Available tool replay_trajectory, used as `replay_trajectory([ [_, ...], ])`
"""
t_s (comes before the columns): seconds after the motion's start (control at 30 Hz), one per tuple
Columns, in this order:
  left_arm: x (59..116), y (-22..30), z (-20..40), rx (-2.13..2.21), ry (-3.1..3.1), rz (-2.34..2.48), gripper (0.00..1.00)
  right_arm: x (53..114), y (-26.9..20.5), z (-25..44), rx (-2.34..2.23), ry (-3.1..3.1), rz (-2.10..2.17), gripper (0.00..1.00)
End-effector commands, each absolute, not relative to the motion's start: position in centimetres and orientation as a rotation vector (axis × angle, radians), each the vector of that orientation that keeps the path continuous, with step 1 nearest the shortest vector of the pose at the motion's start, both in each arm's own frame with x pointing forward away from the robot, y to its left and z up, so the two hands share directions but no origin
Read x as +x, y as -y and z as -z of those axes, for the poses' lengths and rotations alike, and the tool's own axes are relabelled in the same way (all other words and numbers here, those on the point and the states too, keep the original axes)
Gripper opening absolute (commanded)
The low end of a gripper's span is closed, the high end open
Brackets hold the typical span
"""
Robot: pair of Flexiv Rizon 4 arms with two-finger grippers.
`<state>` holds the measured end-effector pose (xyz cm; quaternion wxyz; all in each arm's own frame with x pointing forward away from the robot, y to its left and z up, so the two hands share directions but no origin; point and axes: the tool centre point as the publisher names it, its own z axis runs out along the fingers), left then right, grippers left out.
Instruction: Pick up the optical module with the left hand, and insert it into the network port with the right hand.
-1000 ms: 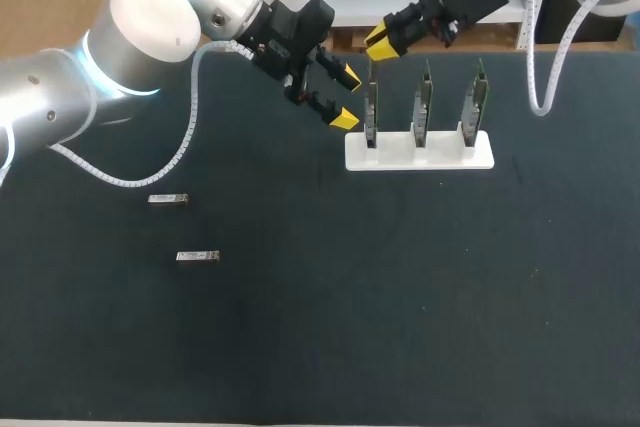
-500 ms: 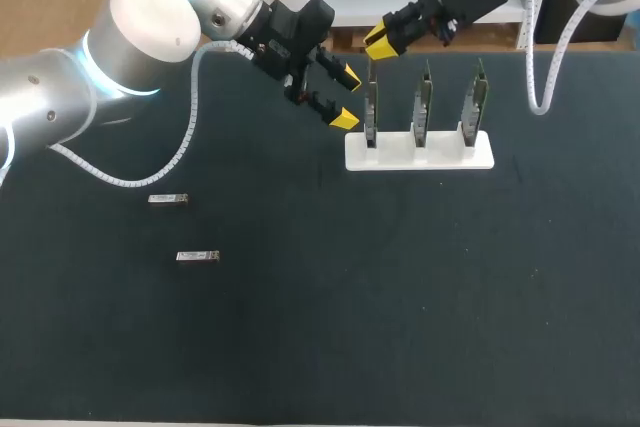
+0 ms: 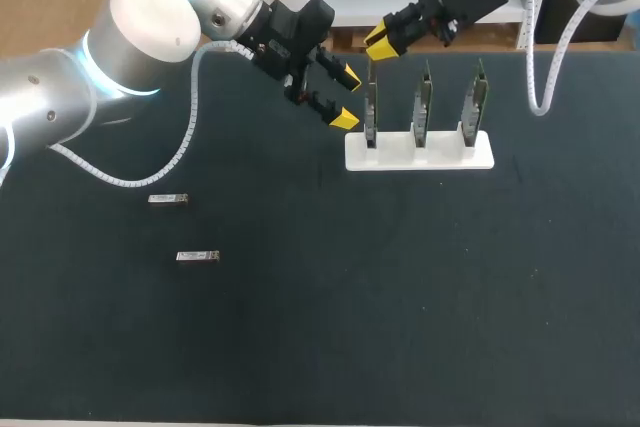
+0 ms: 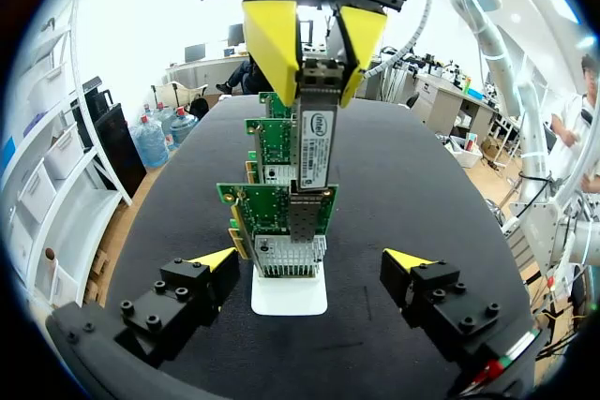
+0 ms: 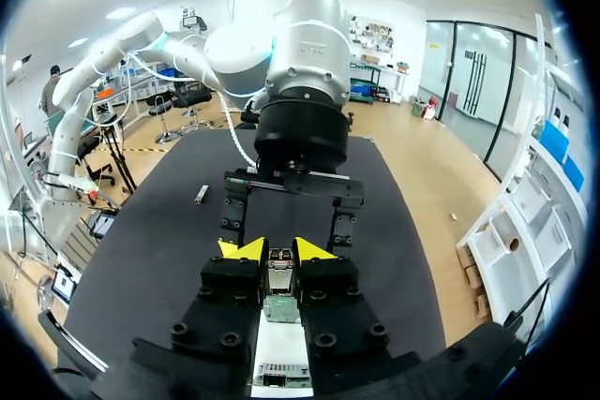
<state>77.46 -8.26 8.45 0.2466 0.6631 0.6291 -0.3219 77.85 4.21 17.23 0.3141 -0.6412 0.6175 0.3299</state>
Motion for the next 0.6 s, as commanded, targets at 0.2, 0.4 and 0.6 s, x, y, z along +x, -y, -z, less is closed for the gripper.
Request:
replay_trajectory([
  [0.2,77.63,8.34,-8.52,1.813,-1.722,0.879,1.00,77.89,-4.17,-17.57,-1.690,-1.597,-0.866,0.00],
  [0.4,77.63,8.34,-8.52,1.813,-1.722,0.879,1.00,78.04,-4.15,-17.76,-1.692,-1.592,-0.860,0.00],
  [0.6,77.63,8.34,-8.52,1.813,-1.722,0.879,1.00,78.19,-4.14,-17.45,-1.696,-1.600,-0.861,0.00],
])
